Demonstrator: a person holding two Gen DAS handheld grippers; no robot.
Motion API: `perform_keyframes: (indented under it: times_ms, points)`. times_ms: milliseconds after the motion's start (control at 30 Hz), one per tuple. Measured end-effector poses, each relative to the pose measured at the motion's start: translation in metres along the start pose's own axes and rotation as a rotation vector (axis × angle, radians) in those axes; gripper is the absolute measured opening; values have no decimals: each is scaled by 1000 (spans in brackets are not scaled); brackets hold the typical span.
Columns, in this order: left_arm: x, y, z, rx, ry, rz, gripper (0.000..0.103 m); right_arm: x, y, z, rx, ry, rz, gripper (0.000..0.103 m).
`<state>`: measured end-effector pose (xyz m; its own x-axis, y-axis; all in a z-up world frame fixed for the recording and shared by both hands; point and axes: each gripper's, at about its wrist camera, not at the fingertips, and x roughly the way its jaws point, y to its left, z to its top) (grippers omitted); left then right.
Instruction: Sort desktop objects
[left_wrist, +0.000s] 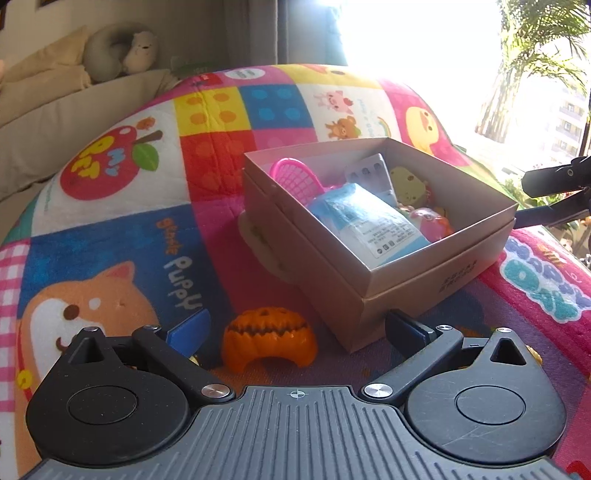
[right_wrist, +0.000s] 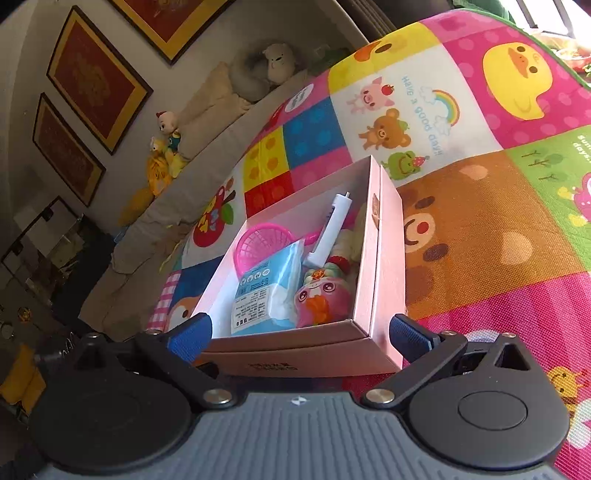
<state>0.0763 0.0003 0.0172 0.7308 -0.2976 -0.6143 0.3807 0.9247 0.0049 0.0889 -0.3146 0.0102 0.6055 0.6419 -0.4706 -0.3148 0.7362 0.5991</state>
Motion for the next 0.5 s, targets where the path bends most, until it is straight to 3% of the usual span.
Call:
perform_keyframes:
  times_ms: [167,400,500]
  points:
    - [-6,-13,-6,58,4,-60,103,-9,-18,-7,36,-30,-88,103]
    - [-41,-27,-16,91,18,-157,103,-8,-31,-22,58,-11,-128,103]
    - [-43,-30,-17,102,7,-88,103,-7,-26,-27,16,-17,-149,103]
